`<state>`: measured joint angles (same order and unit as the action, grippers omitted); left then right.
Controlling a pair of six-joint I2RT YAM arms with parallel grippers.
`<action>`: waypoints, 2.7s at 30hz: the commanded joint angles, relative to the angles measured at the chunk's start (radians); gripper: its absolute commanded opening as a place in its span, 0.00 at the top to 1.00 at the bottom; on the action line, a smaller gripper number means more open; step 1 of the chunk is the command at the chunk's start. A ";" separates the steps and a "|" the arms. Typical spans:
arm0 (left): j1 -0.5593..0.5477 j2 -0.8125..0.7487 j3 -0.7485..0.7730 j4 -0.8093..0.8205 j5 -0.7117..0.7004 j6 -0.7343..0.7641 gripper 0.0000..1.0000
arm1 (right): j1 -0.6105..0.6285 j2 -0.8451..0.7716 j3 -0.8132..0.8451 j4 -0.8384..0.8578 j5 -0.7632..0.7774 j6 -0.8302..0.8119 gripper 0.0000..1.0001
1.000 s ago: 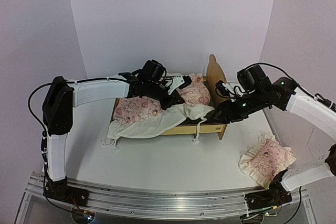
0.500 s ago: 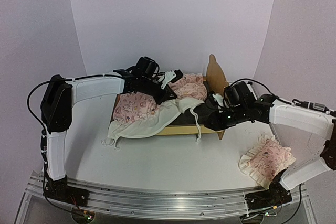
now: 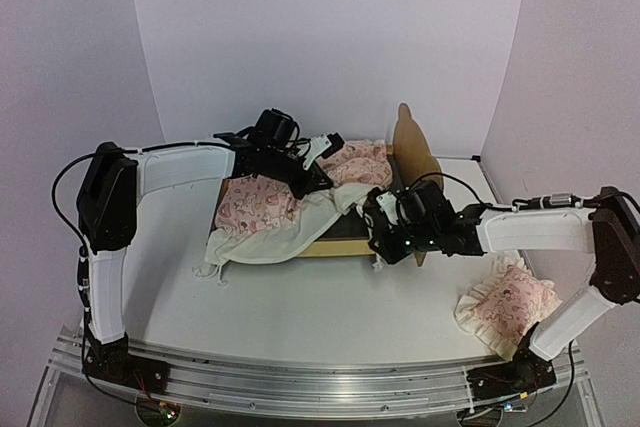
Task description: Set up the pet bed
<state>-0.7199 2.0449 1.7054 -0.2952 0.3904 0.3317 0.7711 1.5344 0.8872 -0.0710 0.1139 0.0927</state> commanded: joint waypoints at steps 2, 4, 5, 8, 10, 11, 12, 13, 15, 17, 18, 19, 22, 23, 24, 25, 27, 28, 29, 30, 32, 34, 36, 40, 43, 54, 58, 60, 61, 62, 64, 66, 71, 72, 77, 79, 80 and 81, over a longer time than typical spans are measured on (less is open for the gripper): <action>0.013 -0.041 -0.013 0.021 -0.004 -0.009 1.00 | -0.017 -0.002 0.055 0.062 -0.008 -0.017 0.70; 0.013 -0.041 -0.016 0.023 -0.002 -0.008 1.00 | -0.029 -0.025 0.056 0.061 -0.007 -0.015 0.69; 0.013 -0.043 -0.019 0.026 -0.002 -0.008 1.00 | -0.033 -0.033 0.056 0.060 -0.003 -0.018 0.69; 0.013 -0.042 -0.022 0.031 -0.002 -0.007 1.00 | -0.045 -0.028 0.064 0.060 0.003 -0.026 0.69; 0.014 -0.043 -0.023 0.031 -0.001 -0.007 1.00 | -0.051 -0.013 0.075 0.060 -0.004 -0.027 0.69; 0.014 -0.042 -0.023 0.031 -0.002 -0.006 1.00 | -0.054 -0.009 0.081 0.062 -0.006 -0.027 0.69; 0.014 -0.042 -0.024 0.031 -0.002 -0.005 1.00 | -0.057 -0.007 0.086 0.063 -0.007 -0.027 0.69; 0.013 -0.043 -0.026 0.031 -0.003 -0.003 1.00 | -0.061 -0.006 0.089 0.071 -0.013 -0.028 0.69; 0.014 -0.043 -0.026 0.030 -0.003 -0.002 1.00 | -0.069 0.005 0.101 0.105 -0.021 -0.028 0.68; 0.014 -0.043 -0.026 0.030 -0.001 -0.003 1.00 | -0.074 0.028 0.114 0.112 -0.035 -0.028 0.66; 0.014 -0.042 -0.026 0.031 -0.001 -0.004 1.00 | -0.076 0.041 0.120 0.114 -0.048 -0.028 0.66; 0.014 -0.043 -0.025 0.033 -0.001 -0.004 1.00 | -0.077 0.050 0.124 0.117 -0.058 -0.028 0.66; 0.014 -0.044 -0.026 0.033 -0.003 -0.001 1.00 | -0.079 0.067 0.130 0.120 -0.065 -0.025 0.65; 0.015 -0.046 -0.027 0.033 -0.004 0.001 1.00 | -0.080 0.072 0.132 0.121 -0.060 -0.025 0.65; 0.014 -0.047 -0.030 0.033 -0.003 0.002 1.00 | -0.083 0.079 0.139 0.123 -0.059 -0.026 0.65; 0.015 -0.047 -0.032 0.034 -0.004 0.003 1.00 | -0.085 0.087 0.148 0.123 -0.057 -0.030 0.65; 0.014 -0.047 -0.034 0.035 -0.005 0.003 1.00 | -0.089 0.104 0.164 0.125 -0.064 -0.038 0.66; 0.014 -0.048 -0.035 0.035 -0.006 0.003 1.00 | -0.091 0.113 0.173 0.125 -0.081 -0.040 0.66; 0.014 -0.048 -0.035 0.035 -0.005 0.003 1.00 | -0.093 0.120 0.179 0.125 -0.096 -0.041 0.65; 0.014 -0.049 -0.036 0.036 -0.006 0.003 1.00 | -0.095 0.125 0.183 0.123 -0.133 -0.042 0.64; 0.014 -0.051 -0.039 0.038 -0.007 0.006 1.00 | -0.103 0.124 0.175 0.117 -0.216 -0.039 0.61; 0.015 -0.052 -0.041 0.040 -0.009 0.007 1.00 | -0.116 0.116 0.156 0.112 -0.293 -0.020 0.60; 0.016 -0.053 -0.042 0.041 -0.010 0.008 1.00 | -0.128 0.108 0.139 0.103 -0.367 -0.001 0.58; 0.017 -0.052 -0.044 0.042 -0.010 0.011 1.00 | -0.129 0.115 0.146 0.073 -0.421 0.006 0.58; 0.019 -0.054 -0.043 0.042 -0.012 0.013 1.00 | -0.130 0.119 0.147 0.073 -0.461 -0.001 0.57; 0.020 -0.055 -0.045 0.042 -0.012 0.018 1.00 | -0.123 0.158 0.132 0.175 -0.404 0.064 0.56; 0.021 -0.058 -0.048 0.042 -0.012 0.019 1.00 | -0.111 0.175 0.130 0.222 -0.335 0.072 0.69; 0.020 -0.059 -0.049 0.041 -0.012 0.020 1.00 | -0.112 0.180 0.135 0.228 -0.365 0.069 0.73; 0.020 -0.061 -0.050 0.041 -0.013 0.021 1.00 | -0.112 0.179 0.133 0.226 -0.376 0.069 0.74; 0.020 -0.062 -0.051 0.043 -0.014 0.024 1.00 | -0.112 0.173 0.125 0.225 -0.387 0.072 0.75; 0.020 -0.063 -0.054 0.047 -0.015 0.025 1.00 | -0.112 0.161 0.110 0.217 -0.412 0.077 0.73; 0.020 -0.063 -0.055 0.051 -0.013 0.026 1.00 | -0.112 0.153 0.105 0.188 -0.452 0.086 0.68; 0.021 -0.061 -0.055 0.053 -0.008 0.025 1.00 | -0.111 0.127 0.060 0.145 -0.466 0.106 0.66; 0.021 -0.061 -0.055 0.053 -0.008 0.024 1.00 | -0.112 0.123 0.052 0.150 -0.462 0.107 0.67; 0.021 -0.061 -0.055 0.050 -0.012 0.028 1.00 | -0.111 0.158 0.081 0.186 -0.486 0.122 0.75; 0.021 -0.063 -0.056 0.050 -0.014 0.028 1.00 | -0.111 0.174 0.093 0.190 -0.490 0.127 0.82; 0.020 -0.063 -0.056 0.050 -0.016 0.028 1.00 | -0.112 0.180 0.097 0.193 -0.493 0.131 0.85; 0.020 -0.063 -0.057 0.051 -0.018 0.028 1.00 | -0.112 0.183 0.097 0.198 -0.495 0.134 0.88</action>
<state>-0.7124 2.0396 1.6539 -0.2691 0.3901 0.3435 0.6532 1.6886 0.9581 0.1144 -0.3400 0.2075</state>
